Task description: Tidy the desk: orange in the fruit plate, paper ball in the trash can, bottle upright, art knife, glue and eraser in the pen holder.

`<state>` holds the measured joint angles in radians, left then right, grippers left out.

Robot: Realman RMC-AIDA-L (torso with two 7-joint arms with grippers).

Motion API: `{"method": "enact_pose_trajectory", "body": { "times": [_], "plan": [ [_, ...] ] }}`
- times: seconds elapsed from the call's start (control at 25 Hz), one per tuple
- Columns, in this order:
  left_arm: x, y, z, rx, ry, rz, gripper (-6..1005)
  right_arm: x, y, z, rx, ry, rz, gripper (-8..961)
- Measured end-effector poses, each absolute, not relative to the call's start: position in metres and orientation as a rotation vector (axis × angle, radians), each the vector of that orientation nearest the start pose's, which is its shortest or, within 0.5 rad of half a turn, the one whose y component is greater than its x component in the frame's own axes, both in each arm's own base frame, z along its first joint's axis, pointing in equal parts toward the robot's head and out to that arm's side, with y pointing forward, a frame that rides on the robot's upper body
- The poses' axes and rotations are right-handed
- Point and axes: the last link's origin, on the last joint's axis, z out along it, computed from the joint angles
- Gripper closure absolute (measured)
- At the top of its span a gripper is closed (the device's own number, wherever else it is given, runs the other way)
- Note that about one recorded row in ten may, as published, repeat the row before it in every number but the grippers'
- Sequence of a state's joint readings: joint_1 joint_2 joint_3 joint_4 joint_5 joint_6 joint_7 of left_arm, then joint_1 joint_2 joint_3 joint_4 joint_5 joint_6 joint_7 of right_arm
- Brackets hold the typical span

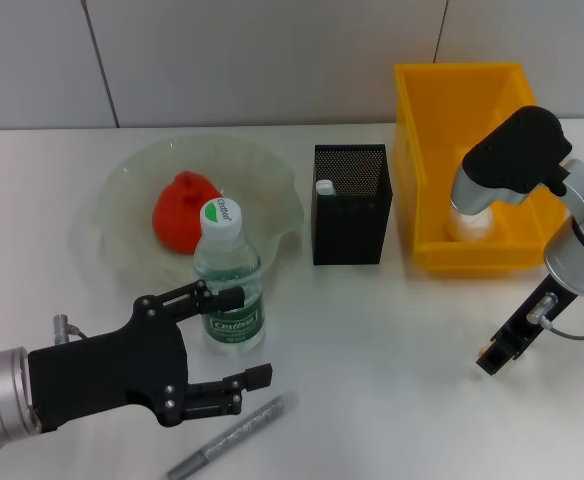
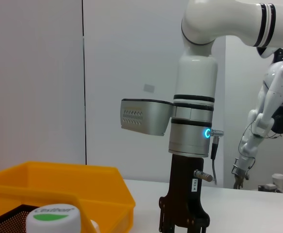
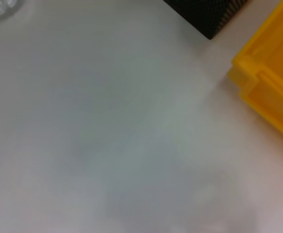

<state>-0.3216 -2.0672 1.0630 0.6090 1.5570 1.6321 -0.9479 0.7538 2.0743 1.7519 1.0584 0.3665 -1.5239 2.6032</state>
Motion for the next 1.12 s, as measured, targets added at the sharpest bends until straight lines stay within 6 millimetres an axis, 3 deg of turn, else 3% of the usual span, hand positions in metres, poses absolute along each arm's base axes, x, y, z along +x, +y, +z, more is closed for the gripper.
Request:
{"method": "enact_pose_trajectory", "body": {
  "times": [1.12],
  "plan": [
    [-0.2642, 0.2695, -0.0201, -2.704, -0.168, -0.95, 168, 0.2126, 0.3752, -0.0187, -2.45, 1.025, -0.789, 399]
  ]
}}
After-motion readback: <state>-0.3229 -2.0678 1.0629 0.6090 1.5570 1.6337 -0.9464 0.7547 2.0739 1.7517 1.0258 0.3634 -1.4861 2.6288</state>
